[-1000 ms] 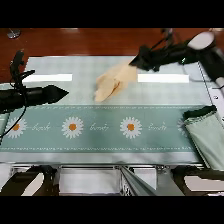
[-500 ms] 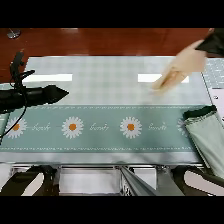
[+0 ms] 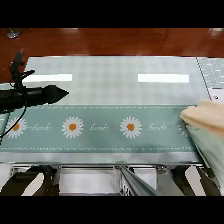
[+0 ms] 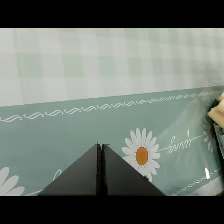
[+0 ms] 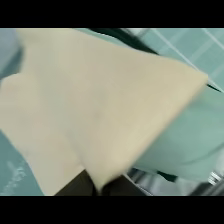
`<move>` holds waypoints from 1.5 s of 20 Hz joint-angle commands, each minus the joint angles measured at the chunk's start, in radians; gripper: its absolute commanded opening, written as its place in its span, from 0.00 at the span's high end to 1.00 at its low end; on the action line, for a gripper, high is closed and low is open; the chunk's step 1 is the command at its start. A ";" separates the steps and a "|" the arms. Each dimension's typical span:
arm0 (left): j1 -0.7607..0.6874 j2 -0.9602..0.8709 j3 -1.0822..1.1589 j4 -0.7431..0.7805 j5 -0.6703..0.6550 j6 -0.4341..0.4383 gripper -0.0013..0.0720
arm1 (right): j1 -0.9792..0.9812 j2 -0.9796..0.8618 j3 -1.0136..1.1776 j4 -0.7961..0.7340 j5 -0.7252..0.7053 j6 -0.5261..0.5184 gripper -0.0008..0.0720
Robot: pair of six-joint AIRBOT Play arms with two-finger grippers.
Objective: Fold the shirts.
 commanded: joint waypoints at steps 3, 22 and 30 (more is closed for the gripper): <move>0.000 -0.002 -0.001 0.000 0.008 0.004 0.95 | -0.094 0.117 -0.219 -0.297 0.017 0.069 0.14; -0.211 -0.400 0.344 0.583 -0.100 -0.220 0.95 | 0.974 -0.574 -0.073 0.138 -0.505 -0.012 0.96; -0.204 -0.437 0.336 0.531 -0.079 -0.225 0.95 | 0.974 -0.552 -0.073 0.102 -0.518 -0.015 0.96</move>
